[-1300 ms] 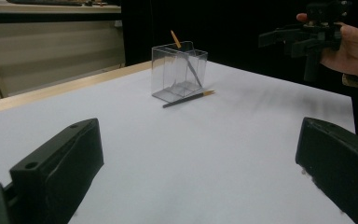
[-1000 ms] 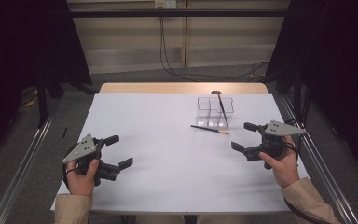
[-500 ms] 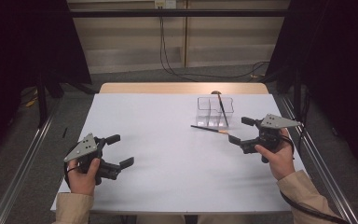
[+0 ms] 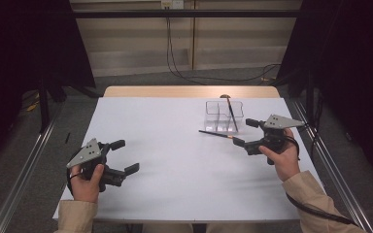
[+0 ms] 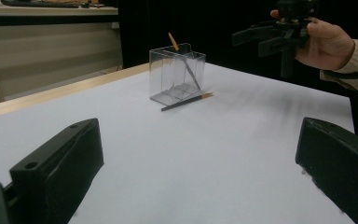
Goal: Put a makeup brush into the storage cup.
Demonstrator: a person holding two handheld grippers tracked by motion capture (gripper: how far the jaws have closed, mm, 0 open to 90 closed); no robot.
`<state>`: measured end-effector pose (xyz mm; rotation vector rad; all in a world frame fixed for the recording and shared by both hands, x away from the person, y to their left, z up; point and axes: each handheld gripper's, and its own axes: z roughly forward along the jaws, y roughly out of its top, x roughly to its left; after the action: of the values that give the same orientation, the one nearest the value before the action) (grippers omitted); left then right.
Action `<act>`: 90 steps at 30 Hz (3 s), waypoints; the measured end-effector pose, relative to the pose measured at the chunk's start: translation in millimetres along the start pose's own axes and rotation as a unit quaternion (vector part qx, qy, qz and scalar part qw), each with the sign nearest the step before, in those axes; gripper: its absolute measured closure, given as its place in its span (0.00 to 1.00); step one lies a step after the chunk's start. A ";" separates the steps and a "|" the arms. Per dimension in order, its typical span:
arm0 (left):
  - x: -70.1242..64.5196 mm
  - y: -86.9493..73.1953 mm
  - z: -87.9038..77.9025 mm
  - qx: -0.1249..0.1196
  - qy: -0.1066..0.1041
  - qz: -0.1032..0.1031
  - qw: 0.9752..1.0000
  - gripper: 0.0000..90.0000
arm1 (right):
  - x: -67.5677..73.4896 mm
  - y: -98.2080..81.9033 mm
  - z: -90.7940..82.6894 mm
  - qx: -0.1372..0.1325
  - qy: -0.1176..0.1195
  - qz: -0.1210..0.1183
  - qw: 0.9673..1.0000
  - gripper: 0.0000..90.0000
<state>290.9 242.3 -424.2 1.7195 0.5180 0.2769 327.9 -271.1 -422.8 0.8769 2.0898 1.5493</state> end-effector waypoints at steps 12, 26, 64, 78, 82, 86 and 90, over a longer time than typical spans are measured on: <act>0.1 -0.3 0.5 0.002 0.001 0.000 1.000 0.01 | -5.3 1.0 11.0 0.008 0.005 0.007 1.000 0.09; 0.1 -0.5 0.6 0.002 0.000 -0.001 1.000 0.01 | -10.1 3.6 22.7 0.022 0.007 0.007 1.000 0.09; 1.6 -0.8 0.5 0.004 -0.002 0.001 1.000 0.01 | -16.8 13.4 62.4 0.104 0.020 -0.005 0.994 0.21; 1.4 -1.2 1.3 0.004 -0.004 -0.001 1.000 0.01 | -18.6 17.3 67.4 0.162 0.028 0.015 0.986 0.26; 1.5 -1.1 1.3 0.005 -0.004 0.000 1.000 0.01 | -18.6 19.1 69.7 0.179 0.029 0.015 0.983 0.28; 1.3 -1.5 1.6 0.003 -0.003 -0.003 1.000 0.01 | -19.9 19.8 73.0 0.205 0.030 0.013 0.978 0.28; 1.6 -1.4 1.6 0.003 -0.003 -0.001 1.000 0.01 | -20.9 19.7 76.2 0.224 0.037 0.014 0.974 0.32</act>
<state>292.8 241.9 -426.0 1.7254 0.5153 0.2686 396.8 -228.1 -428.8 1.0101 2.5434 1.1510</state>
